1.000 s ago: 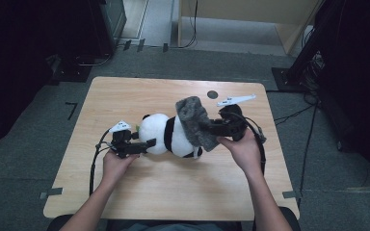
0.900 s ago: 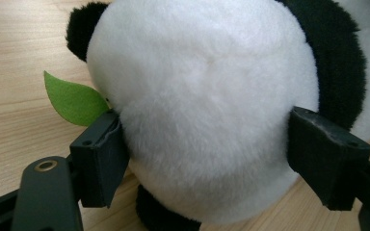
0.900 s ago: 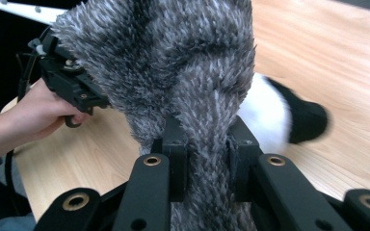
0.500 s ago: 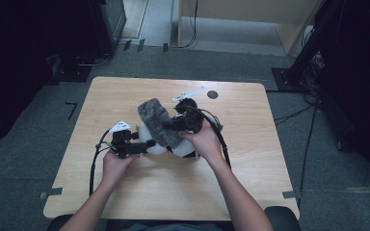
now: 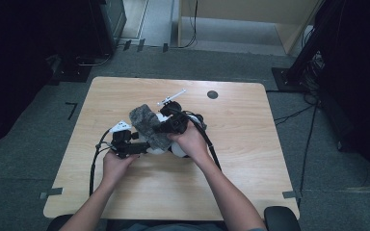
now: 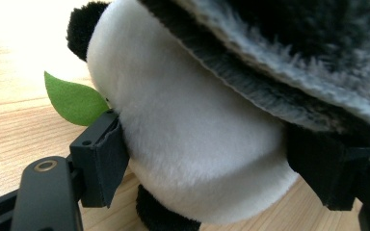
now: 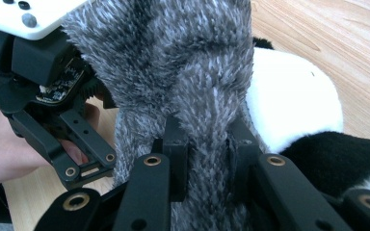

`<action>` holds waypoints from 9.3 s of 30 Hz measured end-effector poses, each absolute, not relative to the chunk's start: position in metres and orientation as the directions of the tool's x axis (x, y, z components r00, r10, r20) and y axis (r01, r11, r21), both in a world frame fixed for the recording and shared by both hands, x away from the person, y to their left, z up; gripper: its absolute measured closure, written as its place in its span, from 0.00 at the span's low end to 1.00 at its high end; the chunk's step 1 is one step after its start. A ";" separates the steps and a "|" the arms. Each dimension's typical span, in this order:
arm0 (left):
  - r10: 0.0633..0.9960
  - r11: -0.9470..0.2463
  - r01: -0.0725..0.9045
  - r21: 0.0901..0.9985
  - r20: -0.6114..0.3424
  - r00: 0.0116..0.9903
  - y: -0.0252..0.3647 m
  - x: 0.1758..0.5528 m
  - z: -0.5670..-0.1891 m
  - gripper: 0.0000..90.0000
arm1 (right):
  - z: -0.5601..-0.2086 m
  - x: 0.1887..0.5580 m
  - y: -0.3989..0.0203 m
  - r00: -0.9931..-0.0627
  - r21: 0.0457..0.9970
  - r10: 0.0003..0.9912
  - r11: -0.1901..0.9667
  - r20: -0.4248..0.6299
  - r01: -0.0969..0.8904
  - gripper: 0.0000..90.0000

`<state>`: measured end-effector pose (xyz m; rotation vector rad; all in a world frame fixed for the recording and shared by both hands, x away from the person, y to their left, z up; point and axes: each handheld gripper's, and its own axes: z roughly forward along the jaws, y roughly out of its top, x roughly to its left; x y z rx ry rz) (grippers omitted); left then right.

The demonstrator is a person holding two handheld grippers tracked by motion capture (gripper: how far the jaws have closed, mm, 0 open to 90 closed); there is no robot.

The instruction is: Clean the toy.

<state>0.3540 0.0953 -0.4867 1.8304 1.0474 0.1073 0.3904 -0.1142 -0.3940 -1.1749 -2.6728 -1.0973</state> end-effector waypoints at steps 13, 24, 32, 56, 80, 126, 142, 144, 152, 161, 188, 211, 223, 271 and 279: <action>0.695 -0.133 0.611 0.780 -0.366 0.619 0.095 0.354 -0.487 0.22 | -0.389 0.376 -0.145 -0.712 0.595 0.651 0.472 0.263 0.651 0.83; 0.694 -0.135 0.611 0.780 -0.366 0.621 0.095 0.354 -0.486 0.22 | -0.377 0.357 -0.187 -0.693 0.626 0.676 0.433 0.250 0.648 0.82; 0.693 -0.128 0.611 0.781 -0.371 0.619 0.095 0.354 -0.487 0.22 | -0.374 0.345 -0.223 -0.663 0.639 0.710 0.401 0.236 0.657 0.79; 0.693 -0.124 0.614 0.779 -0.375 0.616 0.095 0.354 -0.487 0.22 | -0.379 0.336 -0.268 -0.596 0.659 0.747 0.294 0.293 0.692 0.84; 0.691 -0.145 0.625 0.767 -0.374 0.618 0.095 0.356 -0.484 0.23 | -0.387 0.384 -0.140 -0.710 0.641 0.636 0.416 0.303 0.646 0.84; 0.674 -0.166 0.653 0.739 -0.398 0.622 0.096 0.359 -0.480 0.32 | -0.406 0.350 -0.282 -0.578 0.653 0.770 0.294 0.270 0.698 0.83; 0.675 -0.170 0.655 0.736 -0.397 0.622 0.096 0.359 -0.479 0.33 | -0.399 0.337 -0.295 -0.591 0.683 0.760 0.281 0.271 0.674 0.84; 0.676 -0.171 0.657 0.734 -0.398 0.620 0.095 0.359 -0.479 0.33 | -0.391 0.333 -0.296 -0.611 0.703 0.743 0.280 0.273 0.654 0.84; 0.679 -0.180 0.661 0.728 -0.395 0.619 0.095 0.360 -0.477 0.33 | -0.371 0.314 -0.267 -0.724 0.734 0.652 0.375 0.225 0.566 0.84; 0.682 -0.179 0.666 0.724 -0.396 0.615 0.094 0.359 -0.474 0.34 | -0.388 0.308 -0.206 -0.817 0.679 0.537 0.520 0.211 0.518 0.84; 0.689 -0.173 0.673 0.719 -0.400 0.604 0.095 0.360 -0.473 0.36 | -0.441 0.338 -0.111 -0.852 0.494 0.513 0.718 0.101 0.491 0.85; 0.685 -0.173 0.674 0.718 -0.404 0.606 0.094 0.359 -0.473 0.37 | -0.430 0.312 -0.187 -0.782 0.490 0.614 0.650 0.112 0.581 0.85; 0.684 -0.172 0.674 0.718 -0.405 0.606 0.094 0.359 -0.474 0.37 | -0.431 0.308 -0.236 -0.730 0.497 0.672 0.595 0.124 0.632 0.84; 0.692 -0.174 0.677 0.715 -0.400 0.601 0.093 0.359 -0.471 0.38 | -0.438 0.338 -0.103 -0.882 0.519 0.468 0.740 0.059 0.428 0.85; 0.689 -0.174 0.676 0.716 -0.402 0.603 0.093 0.360 -0.472 0.38 | -0.439 0.338 -0.120 -0.867 0.521 0.493 0.720 0.081 0.458 0.85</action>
